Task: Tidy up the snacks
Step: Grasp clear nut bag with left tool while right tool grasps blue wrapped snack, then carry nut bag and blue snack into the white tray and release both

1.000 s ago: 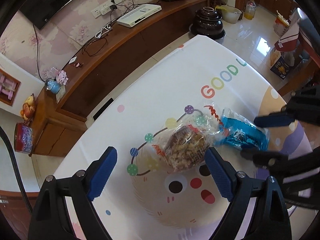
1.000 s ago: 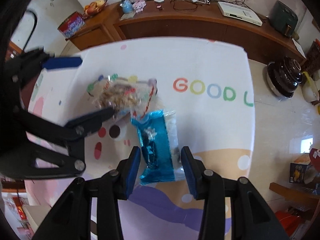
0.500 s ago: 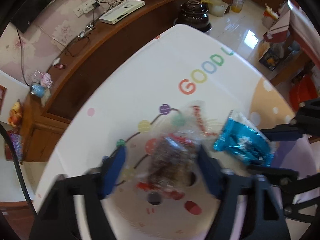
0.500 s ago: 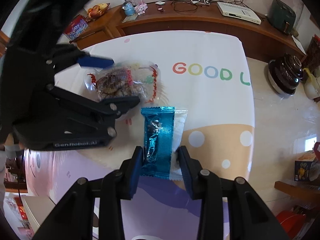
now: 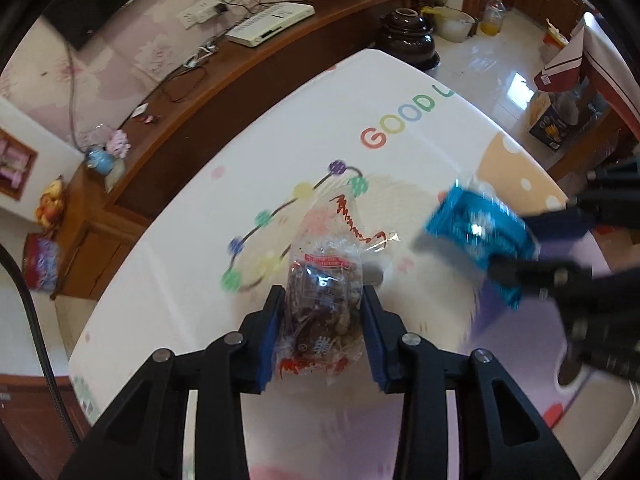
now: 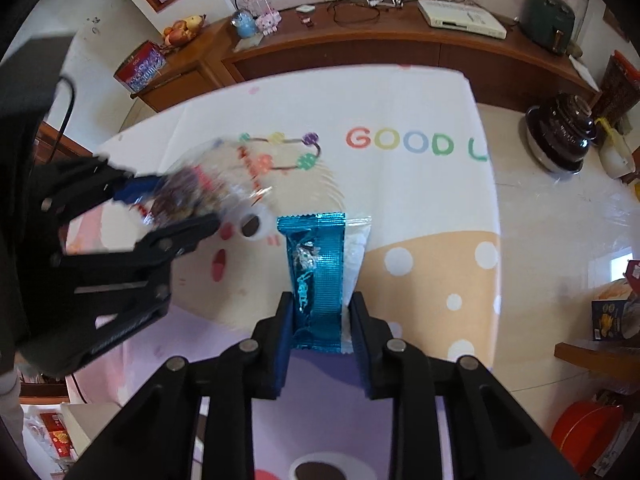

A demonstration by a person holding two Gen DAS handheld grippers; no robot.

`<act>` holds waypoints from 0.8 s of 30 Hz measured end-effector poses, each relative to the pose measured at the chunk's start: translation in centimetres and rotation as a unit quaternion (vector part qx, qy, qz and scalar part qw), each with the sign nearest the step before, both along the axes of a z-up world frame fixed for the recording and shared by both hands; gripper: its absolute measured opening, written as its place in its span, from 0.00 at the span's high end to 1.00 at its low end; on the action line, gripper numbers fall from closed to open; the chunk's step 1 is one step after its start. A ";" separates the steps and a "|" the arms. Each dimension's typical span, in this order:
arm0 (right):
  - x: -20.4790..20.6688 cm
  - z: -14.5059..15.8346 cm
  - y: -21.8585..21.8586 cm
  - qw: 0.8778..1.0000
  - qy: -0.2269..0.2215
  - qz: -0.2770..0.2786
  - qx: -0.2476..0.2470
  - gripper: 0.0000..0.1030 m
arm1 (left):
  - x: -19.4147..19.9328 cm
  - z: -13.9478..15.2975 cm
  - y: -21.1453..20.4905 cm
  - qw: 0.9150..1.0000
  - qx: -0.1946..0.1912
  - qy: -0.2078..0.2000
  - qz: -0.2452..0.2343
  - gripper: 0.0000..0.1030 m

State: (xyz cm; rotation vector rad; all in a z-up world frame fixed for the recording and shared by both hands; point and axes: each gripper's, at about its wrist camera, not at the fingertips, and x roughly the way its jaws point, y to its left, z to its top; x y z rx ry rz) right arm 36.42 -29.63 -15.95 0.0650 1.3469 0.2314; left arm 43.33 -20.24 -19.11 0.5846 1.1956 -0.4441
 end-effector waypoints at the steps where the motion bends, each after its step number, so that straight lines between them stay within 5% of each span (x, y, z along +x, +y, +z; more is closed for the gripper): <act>1: -0.3 0.8 0.2 1.000 -0.005 0.000 0.002 0.74 | -0.8 0.9 0.5 1.000 0.001 -0.009 0.004 0.66; 16: -10.3 13.7 5.3 0.993 -0.109 0.038 0.002 0.74 | -13.4 15.6 8.5 0.988 0.011 -0.121 0.091 0.66; 24: -18.0 19.5 7.5 0.986 -0.161 0.051 0.018 0.74 | -22.8 22.3 12.7 0.980 -0.024 -0.152 0.127 0.65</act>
